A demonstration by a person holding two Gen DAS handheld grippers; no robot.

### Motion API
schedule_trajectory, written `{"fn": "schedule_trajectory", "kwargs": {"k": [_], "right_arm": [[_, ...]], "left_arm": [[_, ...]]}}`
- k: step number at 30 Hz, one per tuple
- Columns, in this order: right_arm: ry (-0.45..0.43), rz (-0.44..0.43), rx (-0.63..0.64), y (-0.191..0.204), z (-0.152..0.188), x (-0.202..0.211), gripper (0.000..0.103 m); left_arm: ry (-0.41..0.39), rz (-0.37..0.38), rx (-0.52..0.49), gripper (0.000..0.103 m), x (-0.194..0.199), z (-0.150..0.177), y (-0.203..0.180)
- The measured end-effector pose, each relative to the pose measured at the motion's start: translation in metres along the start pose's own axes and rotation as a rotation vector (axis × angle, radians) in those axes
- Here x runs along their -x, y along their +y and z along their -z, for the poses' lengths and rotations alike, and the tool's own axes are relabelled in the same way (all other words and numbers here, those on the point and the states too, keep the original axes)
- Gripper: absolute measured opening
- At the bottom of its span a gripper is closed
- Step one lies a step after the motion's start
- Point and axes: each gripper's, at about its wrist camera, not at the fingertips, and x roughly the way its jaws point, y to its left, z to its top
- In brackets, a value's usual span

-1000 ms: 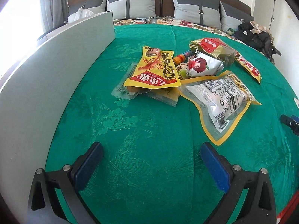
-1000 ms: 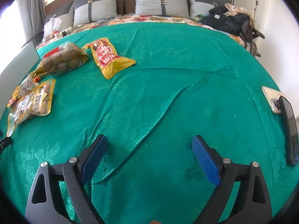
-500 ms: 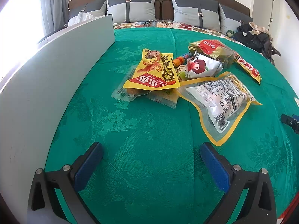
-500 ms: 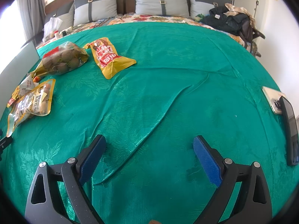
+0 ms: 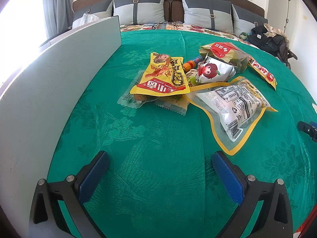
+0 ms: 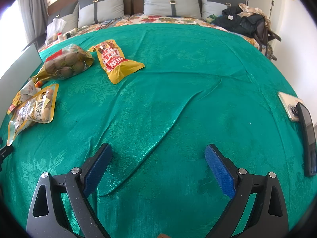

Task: Organize snacks
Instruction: 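Close the left tool on the yellow monkey-print packet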

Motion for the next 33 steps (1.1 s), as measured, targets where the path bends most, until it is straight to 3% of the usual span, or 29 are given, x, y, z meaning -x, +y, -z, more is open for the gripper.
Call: {"fn": "schedule_trajectory", "kwargs": {"k": [18, 21, 25, 30, 33], "right_arm": [[0.001, 0.001, 0.001, 0.0, 0.0, 0.0, 0.097], [0.001, 0.001, 0.001, 0.0, 0.0, 0.0, 0.097], [0.001, 0.001, 0.001, 0.0, 0.0, 0.0, 0.097], [0.002, 0.001, 0.001, 0.0, -0.001, -0.001, 0.097], [0.002, 0.001, 0.001, -0.001, 0.0, 0.0, 0.097]], "left_arm": [[0.017, 0.007, -0.004, 0.103, 0.001, -0.003, 0.001], [0.064, 0.03, -0.017, 0.103, 0.005, -0.003, 0.003], [0.048, 0.111, 0.091, 0.101, 0.023, -0.001, 0.02], [0.032, 0.104, 0.128, 0.091, 0.025, -0.05, 0.033], [0.07, 0.096, 0.097, 0.089, 0.008, -0.09, 0.03]]}}
